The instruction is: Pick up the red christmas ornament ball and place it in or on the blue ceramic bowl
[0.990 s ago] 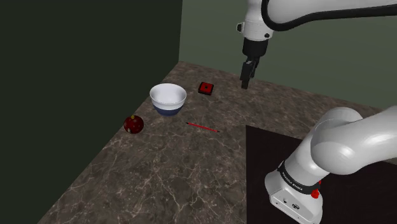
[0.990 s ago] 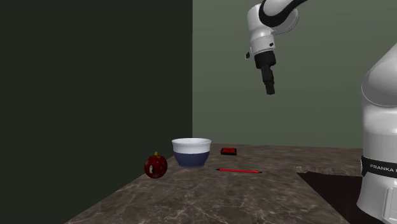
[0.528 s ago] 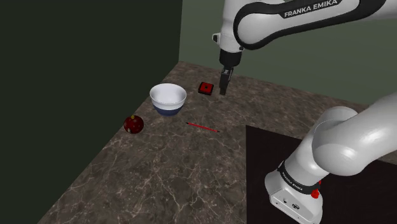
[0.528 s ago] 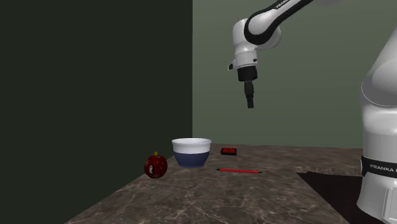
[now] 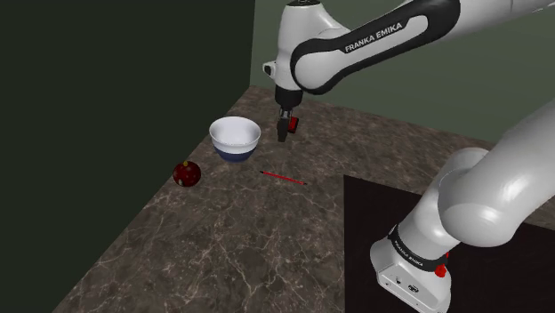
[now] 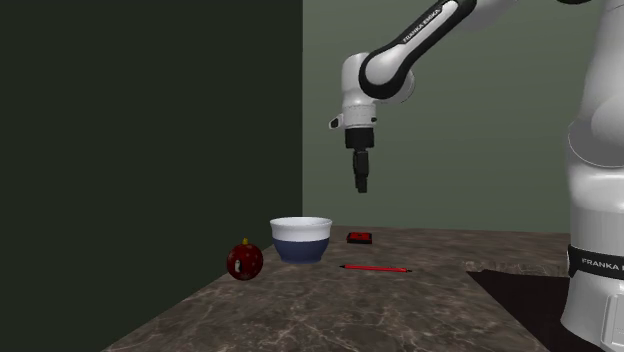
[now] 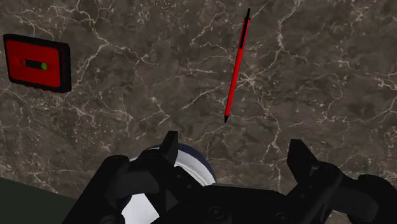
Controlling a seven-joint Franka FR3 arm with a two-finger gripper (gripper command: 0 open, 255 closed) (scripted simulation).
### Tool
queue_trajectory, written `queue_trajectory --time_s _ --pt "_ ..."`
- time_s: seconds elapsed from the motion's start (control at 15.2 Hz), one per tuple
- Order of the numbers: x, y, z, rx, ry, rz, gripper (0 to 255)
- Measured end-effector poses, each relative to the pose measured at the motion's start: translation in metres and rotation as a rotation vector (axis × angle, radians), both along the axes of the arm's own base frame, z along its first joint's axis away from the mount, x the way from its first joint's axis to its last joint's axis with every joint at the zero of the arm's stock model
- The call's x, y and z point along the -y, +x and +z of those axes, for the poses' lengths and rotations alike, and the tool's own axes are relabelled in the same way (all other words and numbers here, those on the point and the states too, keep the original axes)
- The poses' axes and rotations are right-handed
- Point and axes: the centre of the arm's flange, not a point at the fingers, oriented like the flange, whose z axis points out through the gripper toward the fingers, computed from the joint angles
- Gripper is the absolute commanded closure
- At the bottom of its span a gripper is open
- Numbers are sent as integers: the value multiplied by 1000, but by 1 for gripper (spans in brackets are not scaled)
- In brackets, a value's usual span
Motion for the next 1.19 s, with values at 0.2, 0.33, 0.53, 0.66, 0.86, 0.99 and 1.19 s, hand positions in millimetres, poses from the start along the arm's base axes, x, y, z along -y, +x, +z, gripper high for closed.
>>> queue_trajectory --time_s 0.2,0.33,0.53,0.66,0.86,0.99,1.19 --pt "-23 19 -20 21 11 80 0" --pt "-36 34 -30 36 18 132 0" --pt "-64 51 -51 57 29 212 0" --pt "-81 66 -65 71 36 265 0" --pt "-107 77 -83 92 47 345 0" --pt "-126 89 -95 106 54 398 0" --pt "-152 99 -110 128 65 477 0"
